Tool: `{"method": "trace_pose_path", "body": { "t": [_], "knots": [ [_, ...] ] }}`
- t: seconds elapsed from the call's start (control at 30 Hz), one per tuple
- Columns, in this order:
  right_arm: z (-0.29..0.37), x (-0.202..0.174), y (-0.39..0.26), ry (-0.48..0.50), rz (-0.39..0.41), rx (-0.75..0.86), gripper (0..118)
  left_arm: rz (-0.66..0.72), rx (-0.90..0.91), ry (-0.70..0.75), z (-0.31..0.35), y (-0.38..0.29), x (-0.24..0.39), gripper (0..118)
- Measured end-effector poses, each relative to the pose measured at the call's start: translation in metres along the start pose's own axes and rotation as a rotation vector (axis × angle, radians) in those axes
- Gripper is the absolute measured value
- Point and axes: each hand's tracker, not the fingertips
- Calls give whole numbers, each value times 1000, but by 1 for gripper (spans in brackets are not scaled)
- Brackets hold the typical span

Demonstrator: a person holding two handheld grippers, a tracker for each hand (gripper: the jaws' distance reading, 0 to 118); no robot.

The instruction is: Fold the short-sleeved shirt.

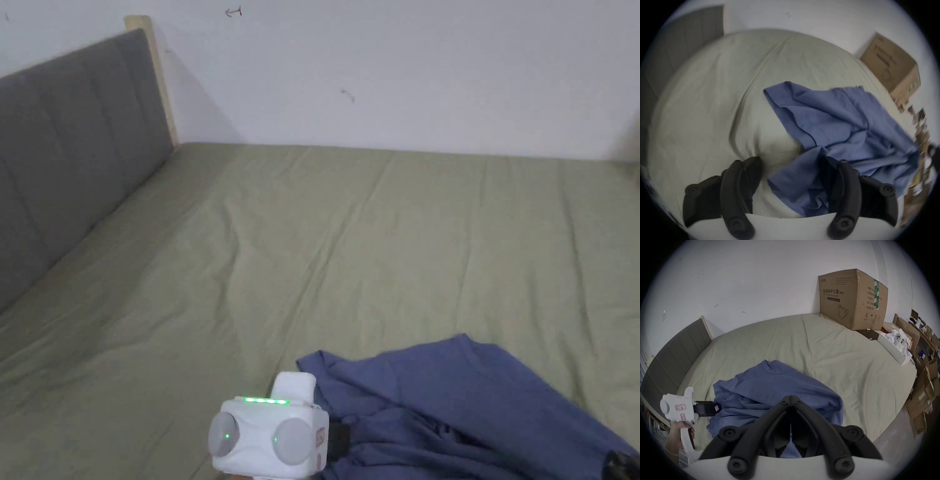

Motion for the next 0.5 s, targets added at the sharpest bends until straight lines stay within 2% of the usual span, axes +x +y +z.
{"method": "trace_pose_path", "body": {
  "t": [0.03,0.07,0.1,0.13,0.17,0.23,0.33,0.37,0.4,0.47,0.5],
  "knots": [
    [-3,1,0,-4,1,-8,0,6,3,3,9,-7,6,60],
    [-6,1,0,-10,1,-14,0,4,29,16,15,-7,6,34],
    [-9,1,1,-15,1,-22,0,25,40,40,17,-7,4,1],
    [-14,-1,4,-16,-10,-29,0,49,38,45,18,-7,-4,1],
    [-18,-3,9,39,-18,-45,0,125,6,-54,19,-7,-10,1],
    [-25,-15,25,157,-2,-66,0,191,16,-97,24,-9,-18,1],
    [-52,-48,58,399,161,-137,1,229,18,-137,38,-8,-28,1],
    [-68,-62,71,468,211,-192,5,229,23,-139,46,-9,-28,1],
    [-83,-77,81,495,254,-235,33,227,28,-145,53,-9,-27,1],
    [-118,-106,99,515,310,-275,95,196,67,-168,65,-11,-26,1],
    [-137,-125,107,507,338,-300,111,189,66,-169,69,-11,-25,1]
  ]
}}
